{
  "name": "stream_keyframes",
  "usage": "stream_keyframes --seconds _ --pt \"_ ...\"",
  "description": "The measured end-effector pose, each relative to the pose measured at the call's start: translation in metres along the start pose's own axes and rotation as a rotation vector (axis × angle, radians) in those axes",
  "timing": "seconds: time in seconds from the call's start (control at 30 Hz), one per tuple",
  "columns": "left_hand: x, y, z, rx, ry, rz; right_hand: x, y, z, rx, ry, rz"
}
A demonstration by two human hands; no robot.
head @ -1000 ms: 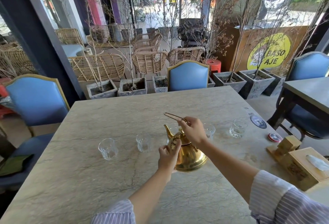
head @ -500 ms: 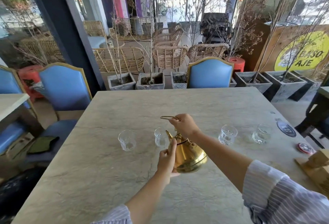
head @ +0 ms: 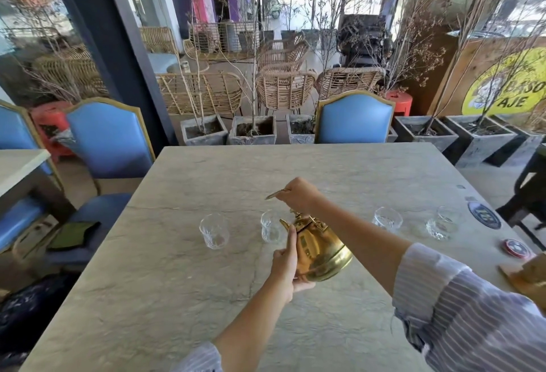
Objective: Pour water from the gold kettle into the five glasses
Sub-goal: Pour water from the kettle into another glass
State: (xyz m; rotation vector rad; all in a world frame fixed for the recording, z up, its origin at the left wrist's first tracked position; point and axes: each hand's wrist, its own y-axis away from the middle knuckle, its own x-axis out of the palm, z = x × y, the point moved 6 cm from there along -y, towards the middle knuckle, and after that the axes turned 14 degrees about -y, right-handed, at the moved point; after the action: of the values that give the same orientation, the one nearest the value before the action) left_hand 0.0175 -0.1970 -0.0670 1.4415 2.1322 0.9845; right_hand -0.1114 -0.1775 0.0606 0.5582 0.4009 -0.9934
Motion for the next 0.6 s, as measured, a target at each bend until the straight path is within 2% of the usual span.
stream_keyframes --seconds 0.6 --pt "0.01 0.011 -0.011 0.016 0.064 0.075 -0.002 -0.007 0.021 0.01 0.072 0.038"
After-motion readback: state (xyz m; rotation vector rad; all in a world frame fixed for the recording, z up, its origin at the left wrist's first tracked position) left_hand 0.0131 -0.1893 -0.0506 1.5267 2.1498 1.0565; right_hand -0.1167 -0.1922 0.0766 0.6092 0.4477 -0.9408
